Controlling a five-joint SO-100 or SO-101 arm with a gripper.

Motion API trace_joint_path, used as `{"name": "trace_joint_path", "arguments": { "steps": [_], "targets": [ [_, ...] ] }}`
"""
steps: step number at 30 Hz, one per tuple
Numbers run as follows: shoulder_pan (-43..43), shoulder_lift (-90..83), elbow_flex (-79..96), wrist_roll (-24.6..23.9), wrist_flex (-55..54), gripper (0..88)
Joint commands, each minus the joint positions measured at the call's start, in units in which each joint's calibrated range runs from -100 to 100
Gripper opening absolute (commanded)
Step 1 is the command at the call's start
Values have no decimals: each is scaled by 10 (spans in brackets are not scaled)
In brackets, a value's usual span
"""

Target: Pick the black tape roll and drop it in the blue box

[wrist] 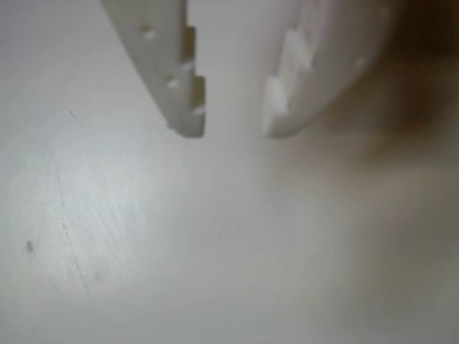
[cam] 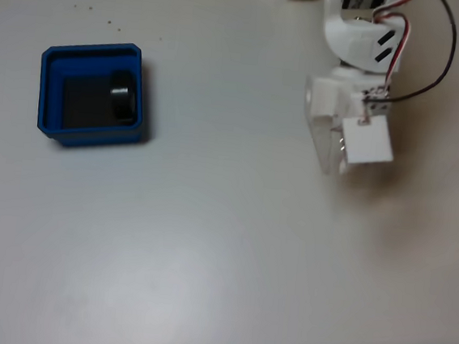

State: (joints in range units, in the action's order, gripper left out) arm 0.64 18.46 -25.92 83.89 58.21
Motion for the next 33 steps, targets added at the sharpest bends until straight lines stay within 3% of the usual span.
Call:
{"name": "trace_joint_path", "arguments": {
  "steps": [1, 9, 33],
  "targets": [
    [5, -88, -26, 24, -9, 16],
    [9, -192, 46, 24, -8, 16],
    [43, -621, 549, 22, -10, 16]
  ]
}}
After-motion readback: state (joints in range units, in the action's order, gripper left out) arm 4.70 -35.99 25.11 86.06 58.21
